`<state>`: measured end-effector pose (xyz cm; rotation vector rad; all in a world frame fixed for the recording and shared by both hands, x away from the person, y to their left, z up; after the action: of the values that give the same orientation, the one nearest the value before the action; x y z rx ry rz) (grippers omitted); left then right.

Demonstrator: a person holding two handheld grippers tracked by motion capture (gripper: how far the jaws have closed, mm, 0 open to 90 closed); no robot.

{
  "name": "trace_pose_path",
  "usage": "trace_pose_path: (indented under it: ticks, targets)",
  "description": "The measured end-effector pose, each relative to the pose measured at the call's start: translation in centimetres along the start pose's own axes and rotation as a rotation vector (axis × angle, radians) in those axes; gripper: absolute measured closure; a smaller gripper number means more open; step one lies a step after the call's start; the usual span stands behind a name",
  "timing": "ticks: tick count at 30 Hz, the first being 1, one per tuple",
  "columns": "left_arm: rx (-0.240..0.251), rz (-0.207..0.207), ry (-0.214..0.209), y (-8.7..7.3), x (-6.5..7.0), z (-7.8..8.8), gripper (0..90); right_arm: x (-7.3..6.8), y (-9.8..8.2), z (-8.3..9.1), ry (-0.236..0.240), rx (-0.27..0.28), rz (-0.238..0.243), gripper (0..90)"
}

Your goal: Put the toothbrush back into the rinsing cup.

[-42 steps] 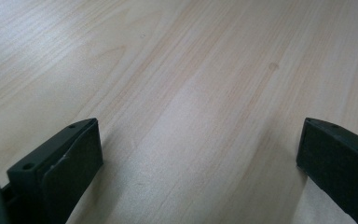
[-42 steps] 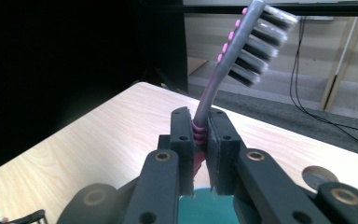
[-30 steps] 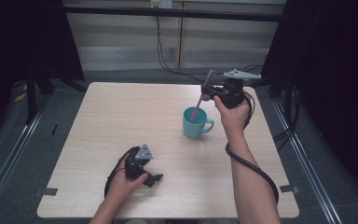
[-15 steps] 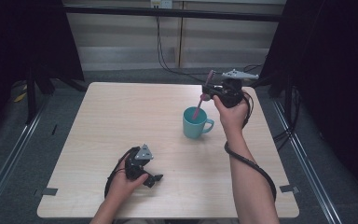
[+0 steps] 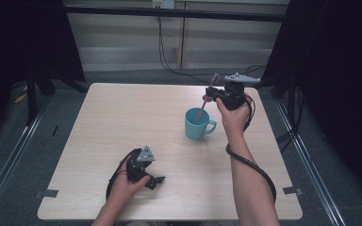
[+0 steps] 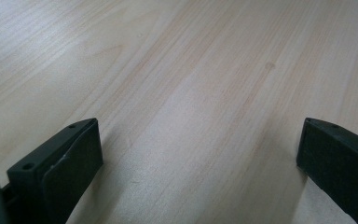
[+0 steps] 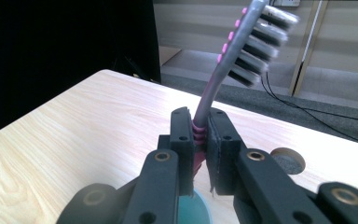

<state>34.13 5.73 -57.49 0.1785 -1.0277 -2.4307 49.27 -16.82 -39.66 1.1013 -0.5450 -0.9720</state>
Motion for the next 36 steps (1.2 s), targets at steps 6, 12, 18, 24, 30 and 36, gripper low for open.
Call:
trace_pose_path:
  ticks: [6,12,18,24,30,36]
  targets:
    - [0.002,0.001,0.003,0.0,0.0,0.0,0.0,-0.3,-1.1,-0.8,-0.017,-0.012,0.000,82.1]
    - [0.003,0.002,0.004,0.0,0.0,0.0,0.0,-0.5,-2.2,-1.3,-0.030,-0.035,0.000,82.0]
    - [0.003,0.002,0.005,0.0,0.0,0.0,0.0,-0.6,-3.4,-1.5,-0.026,-0.043,-0.018,82.0]
    - [0.003,0.004,0.005,0.0,0.0,0.0,0.0,-1.0,-4.3,-1.6,-0.015,-0.055,-0.024,82.0]
    - [0.003,0.005,0.006,0.0,0.0,0.0,0.0,-1.4,-5.0,-1.4,0.000,-0.055,-0.028,81.8]
    - [0.001,0.006,0.006,0.0,0.1,0.0,0.0,-1.5,-5.7,-1.1,0.013,-0.064,-0.018,81.8]
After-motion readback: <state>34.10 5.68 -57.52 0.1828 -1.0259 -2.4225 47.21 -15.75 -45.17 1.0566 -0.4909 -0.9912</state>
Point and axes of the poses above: each handheld gripper's, and its own axes: z roughly backward along the jaws, y roughly out of its top, x roughly to its right, the point moved 9 cm from there along -z, roughly forward along the jaws, and after that the axes turned 3 degrees about z, right-handed, at the moved point
